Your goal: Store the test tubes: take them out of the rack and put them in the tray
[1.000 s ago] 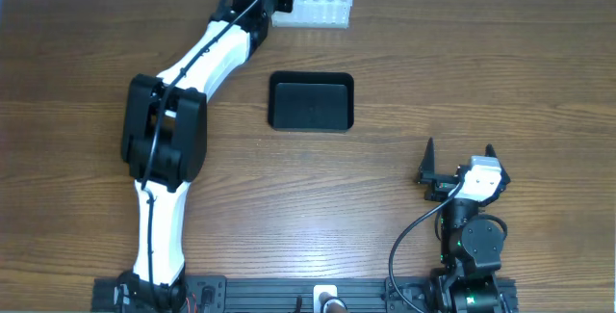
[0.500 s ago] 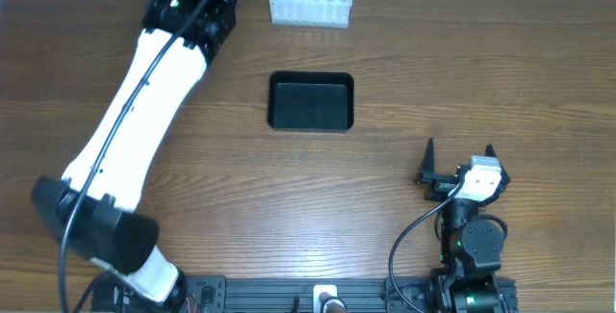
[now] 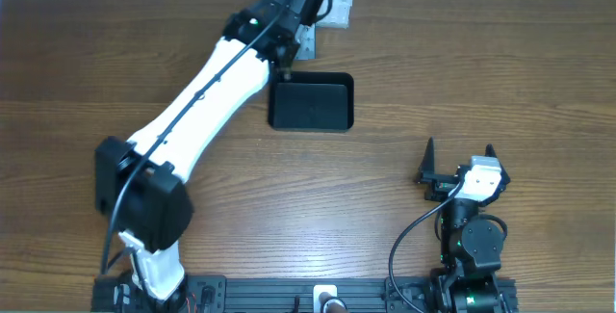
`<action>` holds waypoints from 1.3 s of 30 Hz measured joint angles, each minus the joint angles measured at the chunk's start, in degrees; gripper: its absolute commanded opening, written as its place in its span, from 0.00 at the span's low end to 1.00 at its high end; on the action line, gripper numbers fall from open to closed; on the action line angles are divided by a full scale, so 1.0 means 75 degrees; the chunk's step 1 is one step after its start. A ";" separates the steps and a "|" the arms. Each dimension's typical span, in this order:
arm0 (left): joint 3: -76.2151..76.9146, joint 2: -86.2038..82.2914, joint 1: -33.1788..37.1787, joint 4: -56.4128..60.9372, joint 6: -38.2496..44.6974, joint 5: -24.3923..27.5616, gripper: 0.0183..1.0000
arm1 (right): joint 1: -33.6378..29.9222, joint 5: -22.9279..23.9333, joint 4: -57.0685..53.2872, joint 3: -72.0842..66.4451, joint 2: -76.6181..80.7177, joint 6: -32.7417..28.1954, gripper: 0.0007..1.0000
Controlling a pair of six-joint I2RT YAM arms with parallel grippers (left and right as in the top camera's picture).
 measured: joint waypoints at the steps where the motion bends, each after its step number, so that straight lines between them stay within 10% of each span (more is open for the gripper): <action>1: -0.0009 0.0119 0.0000 -0.0003 -0.0079 -0.0029 0.02 | 0.0000 0.0000 0.0000 0.0000 0.0000 -0.0003 0.99; 39: -0.0015 0.1614 0.0000 -0.0603 -0.0408 0.0187 0.09 | 0.0000 0.0000 0.0000 0.0000 0.0000 0.0003 0.99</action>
